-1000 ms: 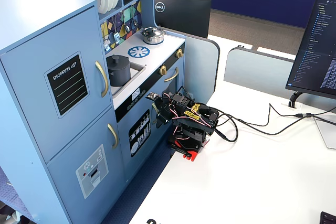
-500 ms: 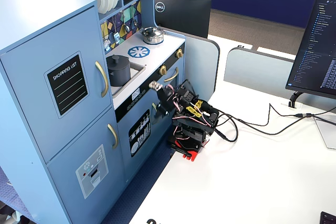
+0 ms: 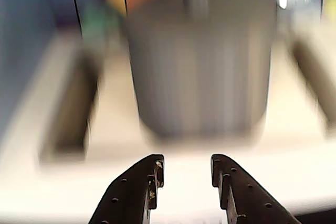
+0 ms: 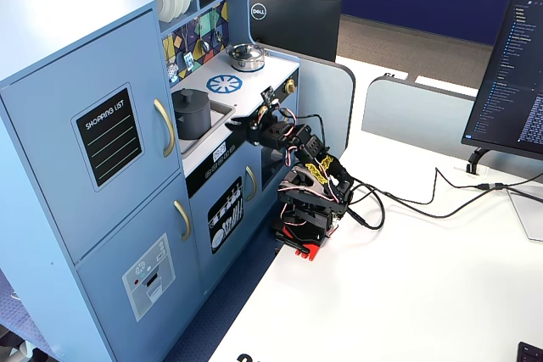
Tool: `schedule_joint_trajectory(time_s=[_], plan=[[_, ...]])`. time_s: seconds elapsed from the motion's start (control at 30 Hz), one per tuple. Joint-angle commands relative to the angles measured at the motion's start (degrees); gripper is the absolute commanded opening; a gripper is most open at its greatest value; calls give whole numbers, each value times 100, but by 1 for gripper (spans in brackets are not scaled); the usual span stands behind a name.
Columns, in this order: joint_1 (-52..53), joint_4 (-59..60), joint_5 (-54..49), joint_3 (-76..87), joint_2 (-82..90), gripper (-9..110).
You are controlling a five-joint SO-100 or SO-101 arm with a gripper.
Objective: Take off the lid from the gray recipient and place it on the counter
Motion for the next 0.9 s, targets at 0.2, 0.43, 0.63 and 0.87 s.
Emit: schedule_joint_trajectory(time_s=[0.2,0.43,0.63,0.87], plan=[[88,-1389,-237,-1081,-1371,0],[185,-2118,-202,-1310,-2259,7],[316,-2320,-53,-1538,-2830,24],[396,-2628,-105,-1775,-3375,27]])
